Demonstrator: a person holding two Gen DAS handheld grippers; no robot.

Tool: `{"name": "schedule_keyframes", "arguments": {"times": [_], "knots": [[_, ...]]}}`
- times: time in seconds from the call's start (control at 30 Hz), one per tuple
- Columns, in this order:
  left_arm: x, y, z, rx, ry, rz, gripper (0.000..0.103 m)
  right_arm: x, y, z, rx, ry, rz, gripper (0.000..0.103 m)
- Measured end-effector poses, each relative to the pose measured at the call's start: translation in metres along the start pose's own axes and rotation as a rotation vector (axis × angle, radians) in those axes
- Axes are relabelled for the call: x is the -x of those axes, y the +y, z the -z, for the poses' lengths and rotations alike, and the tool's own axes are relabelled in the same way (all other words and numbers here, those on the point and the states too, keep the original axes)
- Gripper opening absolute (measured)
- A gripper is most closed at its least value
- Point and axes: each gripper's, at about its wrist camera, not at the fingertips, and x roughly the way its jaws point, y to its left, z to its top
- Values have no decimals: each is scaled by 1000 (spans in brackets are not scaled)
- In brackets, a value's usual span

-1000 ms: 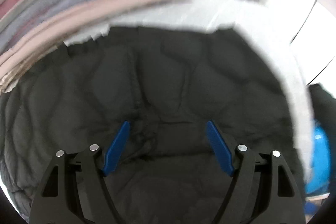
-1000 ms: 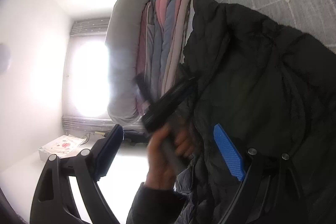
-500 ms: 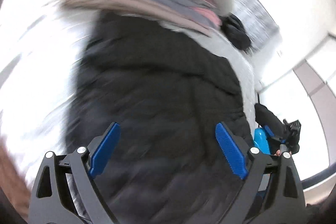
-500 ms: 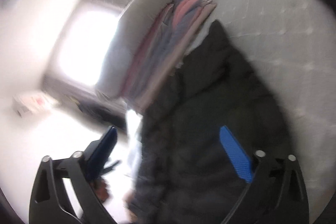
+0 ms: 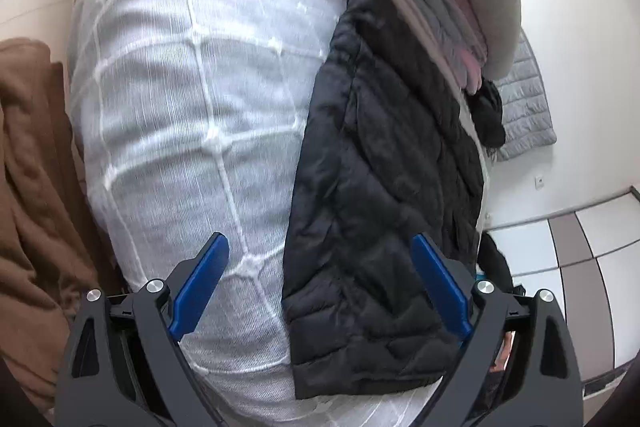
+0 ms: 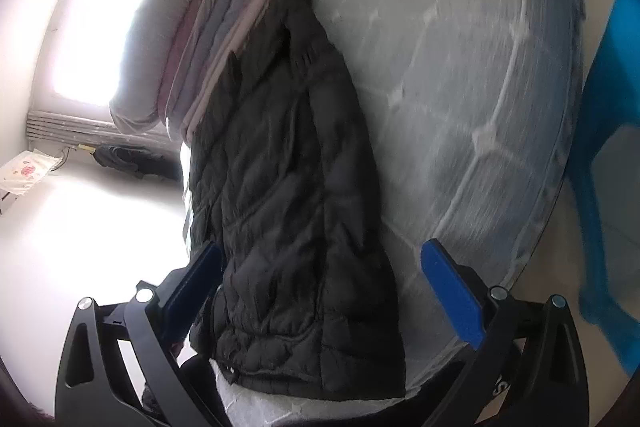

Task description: Fold large clothes

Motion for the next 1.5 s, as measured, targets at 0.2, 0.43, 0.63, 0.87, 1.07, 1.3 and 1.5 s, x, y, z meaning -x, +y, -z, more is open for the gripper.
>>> {"name": "schedule_keyframes", "arguments": {"times": [0.2, 0.43, 0.63, 0.87, 1.07, 1.3, 1.5], "knots": [[-10, -3, 9, -35, 41, -32, 89, -7, -14, 9, -40, 24, -42, 96], [-18, -10, 24, -56, 132, 66, 90, -7, -10, 27, -25, 102, -113, 96], [-39, -22, 43, -80, 267, 170, 90, -17, -10, 46, -11, 218, -179, 96], [-46, -30, 55, -144, 215, 79, 78, -19, -22, 43, -91, 214, -238, 96], [-43, -8, 61, -63, 186, 18, 18, -13, -16, 53, -22, 159, -174, 84], [-46, -40, 64, -123, 167, -47, 10, 7, -17, 71, -46, 67, -139, 11], [-16, -73, 60, -169, 114, -2, 7, 21, 24, 69, -5, 1, -243, 10]]}}
